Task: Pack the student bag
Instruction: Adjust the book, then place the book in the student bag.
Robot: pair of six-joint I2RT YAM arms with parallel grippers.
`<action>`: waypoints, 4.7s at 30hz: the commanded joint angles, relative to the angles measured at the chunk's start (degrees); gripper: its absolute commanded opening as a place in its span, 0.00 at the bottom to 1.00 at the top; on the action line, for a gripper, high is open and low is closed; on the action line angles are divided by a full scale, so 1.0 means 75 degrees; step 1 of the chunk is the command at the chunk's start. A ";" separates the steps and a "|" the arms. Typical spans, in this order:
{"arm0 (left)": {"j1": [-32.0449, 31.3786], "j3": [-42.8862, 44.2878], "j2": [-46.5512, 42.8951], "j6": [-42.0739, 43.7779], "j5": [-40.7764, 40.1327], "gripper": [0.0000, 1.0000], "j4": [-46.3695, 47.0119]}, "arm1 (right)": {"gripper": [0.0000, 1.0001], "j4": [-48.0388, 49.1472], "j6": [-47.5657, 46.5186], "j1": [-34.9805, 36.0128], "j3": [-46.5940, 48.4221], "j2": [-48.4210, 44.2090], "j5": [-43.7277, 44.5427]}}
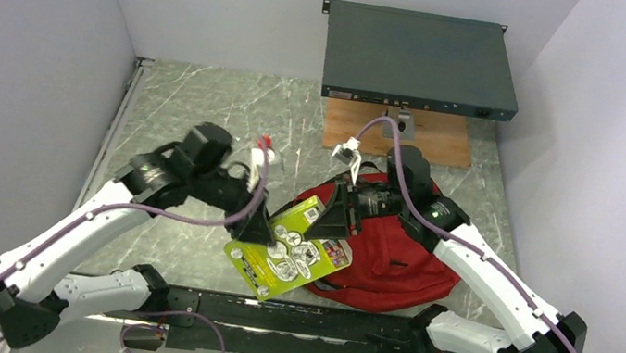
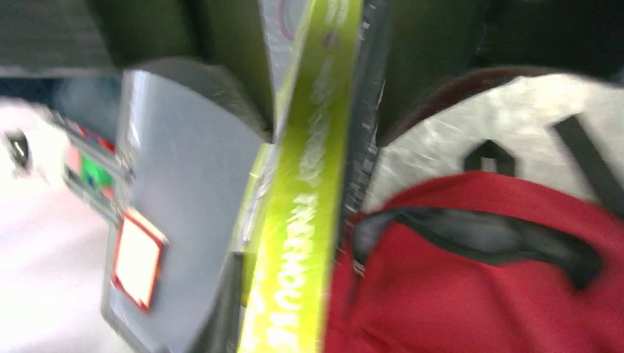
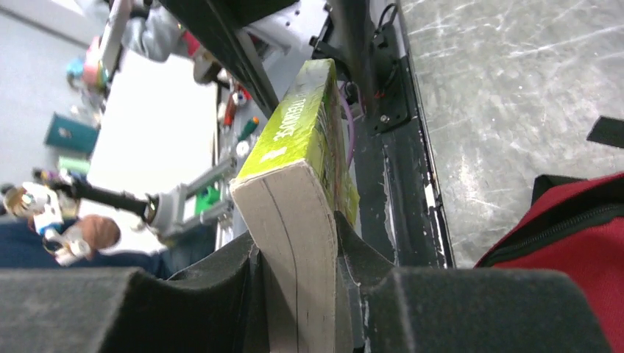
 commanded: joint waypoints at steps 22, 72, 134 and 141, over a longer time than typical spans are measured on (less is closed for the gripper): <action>0.4088 -0.4396 -0.2642 -0.9808 0.2125 1.00 1.1474 | 0.00 0.7741 0.6779 -0.1365 -0.0889 -0.0039 0.0882; 0.3233 -0.0105 -0.3593 -0.3312 -0.6264 0.00 -0.0742 | 0.70 -0.2256 0.2863 0.2340 0.0576 0.0924 0.9741; 0.0365 -0.2977 -0.0710 -0.8519 -0.2334 0.00 0.4965 | 0.00 -0.0648 0.0620 0.0190 0.0587 -0.0228 0.6412; 0.0268 -0.3249 0.0343 -0.9450 -0.2161 0.00 0.7338 | 0.00 -0.0341 0.0736 0.0190 0.0504 -0.0268 0.6162</action>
